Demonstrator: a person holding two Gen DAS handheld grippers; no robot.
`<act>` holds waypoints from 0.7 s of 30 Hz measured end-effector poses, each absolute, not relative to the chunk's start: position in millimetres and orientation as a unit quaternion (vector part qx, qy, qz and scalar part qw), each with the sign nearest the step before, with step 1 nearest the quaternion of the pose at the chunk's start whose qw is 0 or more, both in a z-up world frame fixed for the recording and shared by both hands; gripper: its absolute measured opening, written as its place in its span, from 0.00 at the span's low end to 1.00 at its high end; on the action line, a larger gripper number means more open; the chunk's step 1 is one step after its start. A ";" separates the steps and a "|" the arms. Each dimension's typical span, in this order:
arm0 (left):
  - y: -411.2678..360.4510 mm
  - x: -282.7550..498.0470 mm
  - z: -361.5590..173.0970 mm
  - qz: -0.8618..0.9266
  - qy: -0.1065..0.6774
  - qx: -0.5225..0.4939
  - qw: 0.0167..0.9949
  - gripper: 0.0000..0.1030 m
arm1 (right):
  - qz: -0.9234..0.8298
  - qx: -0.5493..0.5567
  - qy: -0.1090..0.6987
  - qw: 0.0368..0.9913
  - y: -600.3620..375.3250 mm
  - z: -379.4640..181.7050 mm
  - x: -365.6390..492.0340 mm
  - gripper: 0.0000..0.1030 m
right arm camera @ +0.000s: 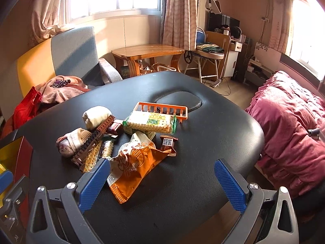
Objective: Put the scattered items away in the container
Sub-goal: 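Move both tools over the scattered snacks on the table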
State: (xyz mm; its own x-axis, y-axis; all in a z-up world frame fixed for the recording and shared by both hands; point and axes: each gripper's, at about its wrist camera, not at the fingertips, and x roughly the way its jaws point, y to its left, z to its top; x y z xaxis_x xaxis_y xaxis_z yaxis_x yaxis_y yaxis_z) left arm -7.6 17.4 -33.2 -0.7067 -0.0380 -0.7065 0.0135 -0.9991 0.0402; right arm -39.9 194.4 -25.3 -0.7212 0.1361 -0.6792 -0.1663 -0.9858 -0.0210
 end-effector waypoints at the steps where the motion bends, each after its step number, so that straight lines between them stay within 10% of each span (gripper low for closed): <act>1: 19.0 -9.5 -33.4 -0.922 -0.016 0.387 0.016 0.47 | 0.927 -0.367 0.022 0.081 195.3 -26.7 -40.2 1.00; 21: 9.6 -8.1 -95.4 -0.879 -0.029 0.475 -0.018 0.47 | 0.898 -0.407 0.129 -0.104 224.8 -56.3 -49.4 1.00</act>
